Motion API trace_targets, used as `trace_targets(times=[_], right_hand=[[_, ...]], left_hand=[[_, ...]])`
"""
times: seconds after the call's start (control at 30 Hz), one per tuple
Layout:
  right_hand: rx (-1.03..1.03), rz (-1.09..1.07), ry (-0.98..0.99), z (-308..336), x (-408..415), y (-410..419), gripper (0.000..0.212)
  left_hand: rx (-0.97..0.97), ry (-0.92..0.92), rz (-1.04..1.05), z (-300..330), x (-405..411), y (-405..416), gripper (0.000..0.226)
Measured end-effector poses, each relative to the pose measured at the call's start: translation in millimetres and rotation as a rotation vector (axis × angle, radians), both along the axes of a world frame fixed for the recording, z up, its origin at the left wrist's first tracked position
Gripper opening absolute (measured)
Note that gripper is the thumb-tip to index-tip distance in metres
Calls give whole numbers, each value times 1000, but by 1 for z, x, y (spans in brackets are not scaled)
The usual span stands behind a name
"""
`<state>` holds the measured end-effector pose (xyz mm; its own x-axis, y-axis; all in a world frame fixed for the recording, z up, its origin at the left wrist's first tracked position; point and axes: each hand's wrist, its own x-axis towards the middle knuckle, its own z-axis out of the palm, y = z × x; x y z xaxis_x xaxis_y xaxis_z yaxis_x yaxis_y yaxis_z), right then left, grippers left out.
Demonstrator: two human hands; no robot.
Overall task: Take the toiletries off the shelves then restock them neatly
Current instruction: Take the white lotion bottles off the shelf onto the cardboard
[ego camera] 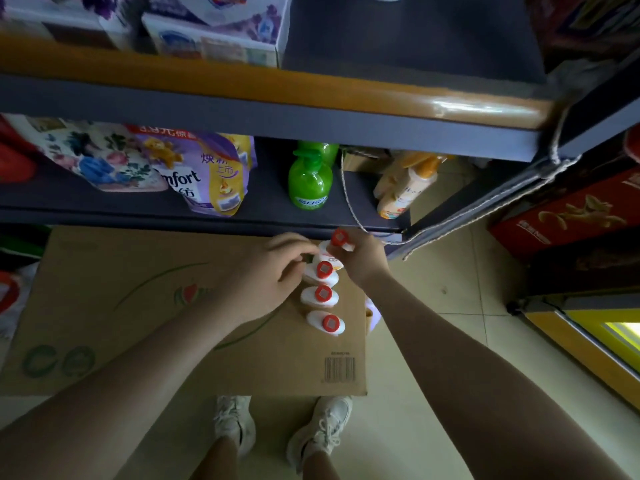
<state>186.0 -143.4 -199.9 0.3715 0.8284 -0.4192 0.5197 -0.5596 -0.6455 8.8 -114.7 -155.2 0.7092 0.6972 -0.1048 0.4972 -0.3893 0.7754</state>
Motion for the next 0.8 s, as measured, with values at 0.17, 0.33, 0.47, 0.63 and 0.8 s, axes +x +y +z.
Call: trace_targets(times=[0.17, 0.33, 0.47, 0.63, 0.8], right_hand=[[-29, 9, 97, 5, 2, -4, 26], [255, 141, -28, 66, 2, -3, 25], [533, 80, 187, 151, -1, -7, 13], [682, -137, -20, 198, 7, 35, 12], [574, -240, -501, 205, 18, 99, 27]], left_hand=[[200, -16, -48, 25, -3, 16, 39], [511, -74, -93, 81, -1, 38, 32], [702, -137, -54, 125, 8, 70, 31], [738, -10, 54, 149, 19, 109, 49], [711, 250, 61, 139, 18, 132, 86]])
